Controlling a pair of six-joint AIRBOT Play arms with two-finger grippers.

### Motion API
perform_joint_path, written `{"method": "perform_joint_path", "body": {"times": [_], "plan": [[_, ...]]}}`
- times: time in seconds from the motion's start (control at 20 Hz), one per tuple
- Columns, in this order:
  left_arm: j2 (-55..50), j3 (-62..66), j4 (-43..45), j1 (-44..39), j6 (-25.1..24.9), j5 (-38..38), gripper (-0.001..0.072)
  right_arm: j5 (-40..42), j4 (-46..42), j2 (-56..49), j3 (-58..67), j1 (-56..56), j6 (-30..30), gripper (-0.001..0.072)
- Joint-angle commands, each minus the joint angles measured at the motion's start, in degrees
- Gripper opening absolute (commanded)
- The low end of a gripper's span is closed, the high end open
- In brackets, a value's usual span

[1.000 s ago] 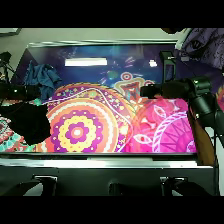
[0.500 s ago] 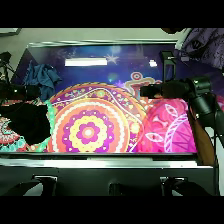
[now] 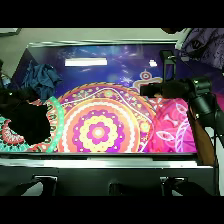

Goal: Fold the clothes and pants, and hang the long-sleeved shirts on hangers.

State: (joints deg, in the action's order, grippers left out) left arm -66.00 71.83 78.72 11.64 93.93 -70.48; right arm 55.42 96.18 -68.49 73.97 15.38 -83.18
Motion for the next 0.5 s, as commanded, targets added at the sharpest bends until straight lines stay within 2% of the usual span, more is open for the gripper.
{"method": "perform_joint_path", "body": {"times": [0.0,0.25,0.35,0.45], "plan": [[-0.2,-7.4,1.7,8.4,1.1,4.8,0.072,-1.0,0.0,0.0,0.1,0.1,0.0,0.0034],[-2.3,-17.7,1.7,14.6,-2.8,18.4,0.072,-1.0,0.0,0.0,0.1,0.1,0.0,0.0034],[-6.8,-18.1,1.7,14.7,-5.0,19.6,0.072,-1.0,0.1,0.0,0.1,0.1,0.0,0.0035],[-11.5,-18.1,1.8,14.7,-5.3,20.7,0.072,-0.9,0.1,0.0,0.1,0.1,0.0,0.0035]]}}
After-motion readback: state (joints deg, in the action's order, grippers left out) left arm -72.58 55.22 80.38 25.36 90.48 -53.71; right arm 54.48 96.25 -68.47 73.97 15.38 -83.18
